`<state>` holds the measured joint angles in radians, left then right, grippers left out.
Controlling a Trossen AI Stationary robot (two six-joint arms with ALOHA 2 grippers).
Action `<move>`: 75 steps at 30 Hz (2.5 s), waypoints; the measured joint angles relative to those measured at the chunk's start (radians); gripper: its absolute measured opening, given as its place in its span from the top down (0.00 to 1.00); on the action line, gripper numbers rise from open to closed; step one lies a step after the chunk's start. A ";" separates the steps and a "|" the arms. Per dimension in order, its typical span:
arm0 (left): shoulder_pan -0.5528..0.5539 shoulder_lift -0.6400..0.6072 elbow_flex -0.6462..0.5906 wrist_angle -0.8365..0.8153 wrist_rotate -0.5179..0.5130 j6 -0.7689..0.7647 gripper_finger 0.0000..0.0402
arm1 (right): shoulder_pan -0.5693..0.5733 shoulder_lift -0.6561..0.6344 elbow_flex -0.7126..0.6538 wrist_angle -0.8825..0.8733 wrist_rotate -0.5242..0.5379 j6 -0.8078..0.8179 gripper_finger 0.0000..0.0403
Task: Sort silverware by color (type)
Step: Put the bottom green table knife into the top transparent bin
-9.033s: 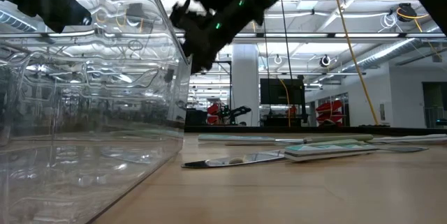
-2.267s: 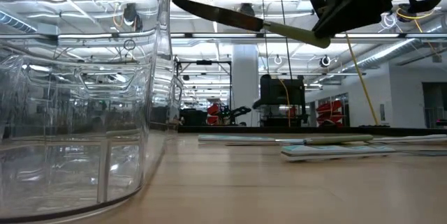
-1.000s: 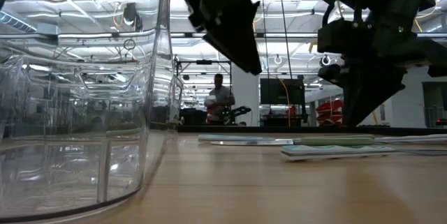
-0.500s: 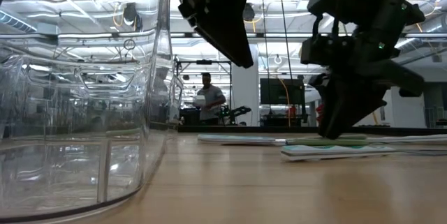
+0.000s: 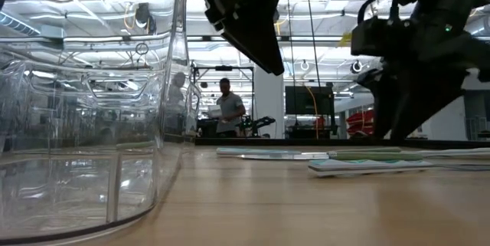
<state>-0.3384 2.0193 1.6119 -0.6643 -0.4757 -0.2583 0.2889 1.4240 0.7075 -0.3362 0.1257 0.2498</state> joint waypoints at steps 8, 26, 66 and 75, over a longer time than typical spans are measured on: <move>0.000 0.000 0.000 0.023 0.000 0.012 0.56 | -0.014 0.102 0.004 0.009 -0.027 0.052 0.59; 0.007 0.022 0.000 0.050 0.037 0.089 0.56 | -0.065 0.123 0.003 -0.060 -0.060 -0.057 0.97; 0.024 0.076 0.000 0.075 0.138 0.036 0.56 | 0.067 0.046 0.066 -0.243 0.137 0.025 0.62; 0.024 0.076 0.000 0.079 0.138 0.043 0.56 | 0.051 0.080 0.064 -0.215 0.124 0.000 0.58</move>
<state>-0.3145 2.0956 1.6115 -0.5849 -0.3374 -0.2150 0.3396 1.5045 0.7715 -0.5507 0.2501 0.2496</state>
